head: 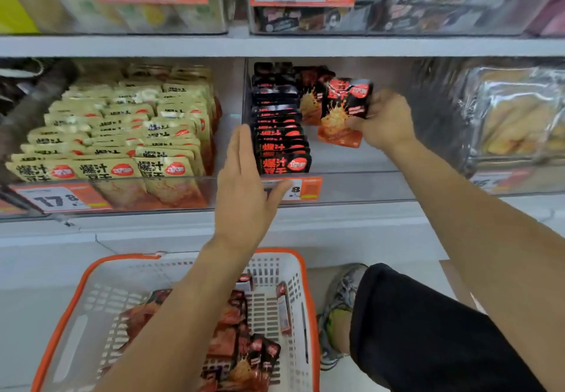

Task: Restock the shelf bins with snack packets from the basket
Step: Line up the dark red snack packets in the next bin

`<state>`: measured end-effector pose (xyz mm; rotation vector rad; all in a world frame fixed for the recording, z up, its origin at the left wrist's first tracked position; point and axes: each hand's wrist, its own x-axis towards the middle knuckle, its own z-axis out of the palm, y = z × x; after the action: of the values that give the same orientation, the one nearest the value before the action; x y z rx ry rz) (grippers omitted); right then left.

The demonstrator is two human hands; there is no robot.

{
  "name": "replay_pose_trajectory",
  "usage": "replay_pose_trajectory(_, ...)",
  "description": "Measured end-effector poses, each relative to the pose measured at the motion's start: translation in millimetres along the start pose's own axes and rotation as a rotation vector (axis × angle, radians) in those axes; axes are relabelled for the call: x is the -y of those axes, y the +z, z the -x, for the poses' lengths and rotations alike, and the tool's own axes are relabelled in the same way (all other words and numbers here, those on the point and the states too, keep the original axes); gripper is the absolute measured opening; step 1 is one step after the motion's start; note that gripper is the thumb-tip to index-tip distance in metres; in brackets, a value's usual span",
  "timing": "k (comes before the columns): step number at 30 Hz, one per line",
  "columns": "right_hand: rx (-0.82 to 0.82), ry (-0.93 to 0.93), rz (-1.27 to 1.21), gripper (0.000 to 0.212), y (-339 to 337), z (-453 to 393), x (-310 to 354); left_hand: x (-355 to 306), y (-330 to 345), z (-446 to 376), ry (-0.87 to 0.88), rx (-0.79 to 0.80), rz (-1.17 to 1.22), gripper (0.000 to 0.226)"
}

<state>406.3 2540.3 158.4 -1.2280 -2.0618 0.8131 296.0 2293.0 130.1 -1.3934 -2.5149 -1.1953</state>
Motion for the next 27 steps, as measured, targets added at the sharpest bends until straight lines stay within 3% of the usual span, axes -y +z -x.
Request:
replay_pose_trajectory(5,0.116,0.154,-0.031,0.043,50.3,-60.5,-6.5,2.4,10.4,-1.8,-0.019,-0.068,-0.068,0.104)
replay_pose_trajectory(7,0.110,0.173,-0.045,0.042,63.0,-70.8,-4.5,2.6,12.8,-1.0,-0.009,-0.088,-0.079,0.103)
replay_pose_trajectory(14,0.003,0.112,0.050,0.055,96.0,-87.2,-1.6,6.2,16.2,1.2,0.016,-0.116,-0.074,0.099)
replay_pose_trajectory(19,-0.070,0.064,0.091,0.045,93.0,-88.8,-1.6,8.9,17.0,-0.2,0.038,-0.133,-0.091,0.096)
replay_pose_trajectory(27,-0.029,0.028,0.077,0.051,98.0,-81.0,3.9,10.7,18.7,-0.7,0.051,-0.136,-0.112,0.096)
